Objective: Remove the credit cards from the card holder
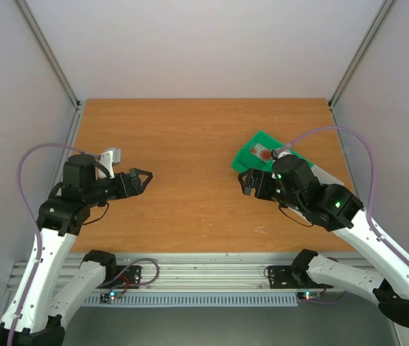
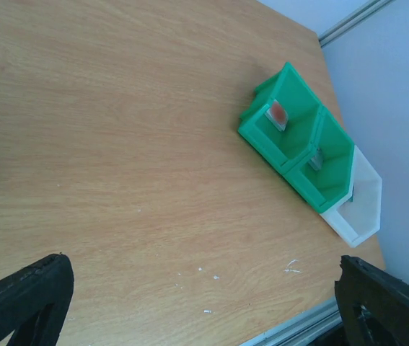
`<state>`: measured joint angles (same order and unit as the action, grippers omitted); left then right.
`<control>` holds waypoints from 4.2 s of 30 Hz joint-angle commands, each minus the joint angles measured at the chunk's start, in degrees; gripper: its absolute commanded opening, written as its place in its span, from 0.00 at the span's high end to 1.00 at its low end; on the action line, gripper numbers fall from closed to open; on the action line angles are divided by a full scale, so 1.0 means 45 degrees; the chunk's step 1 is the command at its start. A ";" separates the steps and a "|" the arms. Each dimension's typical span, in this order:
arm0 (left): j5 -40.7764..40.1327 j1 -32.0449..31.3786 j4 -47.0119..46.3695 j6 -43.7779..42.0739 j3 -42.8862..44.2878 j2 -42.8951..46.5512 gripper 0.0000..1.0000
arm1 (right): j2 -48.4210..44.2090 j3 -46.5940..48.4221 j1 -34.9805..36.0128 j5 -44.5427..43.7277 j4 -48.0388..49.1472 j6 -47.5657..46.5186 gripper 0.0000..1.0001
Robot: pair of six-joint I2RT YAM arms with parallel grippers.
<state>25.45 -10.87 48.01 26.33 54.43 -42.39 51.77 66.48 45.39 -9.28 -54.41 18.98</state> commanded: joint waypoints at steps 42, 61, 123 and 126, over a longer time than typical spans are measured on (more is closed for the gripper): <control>-0.3110 0.6055 -0.4823 0.3264 -0.1513 -0.8996 0.52 | -0.1923 -0.0370 0.0104 0.0910 0.0818 -0.0828 0.01; -0.2015 0.6059 -0.6729 0.3061 -0.2840 -1.0018 0.57 | -0.1851 -0.0437 0.0099 0.1036 0.0822 -0.0683 0.02; 0.4464 -0.3560 -0.9114 0.3284 -0.4006 -1.0100 0.86 | 0.4437 -0.2339 0.0682 0.4818 0.3409 -0.2941 0.42; 0.3363 -0.3480 -0.8212 0.3240 -0.3996 -0.9322 0.74 | 0.5176 -0.2306 0.1063 0.4436 0.3651 -0.3291 0.49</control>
<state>45.04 -26.76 10.15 40.18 35.11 -88.31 72.01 56.29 48.05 11.84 -41.23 7.20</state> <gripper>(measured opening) 0.197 0.543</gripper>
